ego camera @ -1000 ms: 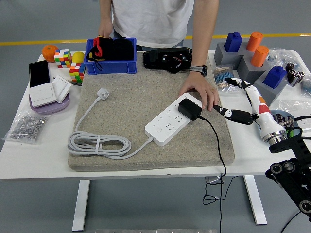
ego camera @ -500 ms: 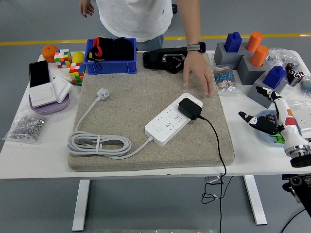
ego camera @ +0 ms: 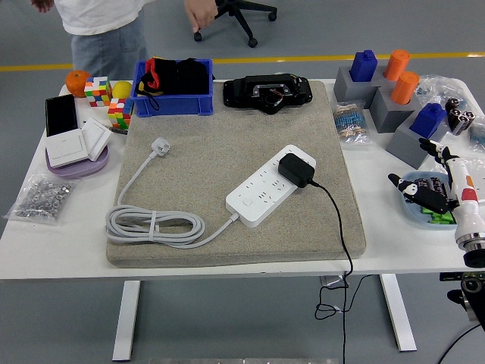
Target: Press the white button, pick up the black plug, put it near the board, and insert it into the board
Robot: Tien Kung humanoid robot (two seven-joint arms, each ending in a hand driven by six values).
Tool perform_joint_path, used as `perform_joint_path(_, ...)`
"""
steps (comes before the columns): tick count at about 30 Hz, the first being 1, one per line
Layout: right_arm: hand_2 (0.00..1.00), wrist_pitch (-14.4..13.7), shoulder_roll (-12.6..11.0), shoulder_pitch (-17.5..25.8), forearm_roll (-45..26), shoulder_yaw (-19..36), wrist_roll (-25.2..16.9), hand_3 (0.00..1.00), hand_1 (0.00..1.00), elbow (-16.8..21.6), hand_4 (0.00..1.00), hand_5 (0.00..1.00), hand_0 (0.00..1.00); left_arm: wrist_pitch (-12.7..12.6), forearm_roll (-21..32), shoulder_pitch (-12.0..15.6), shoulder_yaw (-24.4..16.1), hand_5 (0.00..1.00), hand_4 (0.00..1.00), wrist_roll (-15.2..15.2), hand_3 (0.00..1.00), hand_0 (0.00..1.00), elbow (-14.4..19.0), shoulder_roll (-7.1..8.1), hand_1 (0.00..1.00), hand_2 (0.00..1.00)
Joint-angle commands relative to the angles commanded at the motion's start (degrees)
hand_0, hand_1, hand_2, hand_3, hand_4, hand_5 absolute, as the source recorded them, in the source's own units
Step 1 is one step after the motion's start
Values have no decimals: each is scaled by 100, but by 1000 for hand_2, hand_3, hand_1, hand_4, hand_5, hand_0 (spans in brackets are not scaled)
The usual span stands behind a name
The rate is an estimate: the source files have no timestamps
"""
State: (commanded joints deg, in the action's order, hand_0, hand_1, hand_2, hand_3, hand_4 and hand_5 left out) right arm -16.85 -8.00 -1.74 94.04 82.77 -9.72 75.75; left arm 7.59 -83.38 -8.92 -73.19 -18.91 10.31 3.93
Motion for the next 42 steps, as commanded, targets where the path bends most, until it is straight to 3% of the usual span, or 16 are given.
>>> perform_joint_path(32,813,67,133,107,11,389,106,814,846,47,965,305,920,20,-78,-71,108,149,619,-10,692,687,0,28,682,663)
perform_joint_path(42,813,62,145,147,-86,293,107,815,845,104,954,294,918,33,-76,-135,173,148,619,-8,692,687,0,55,682,663)
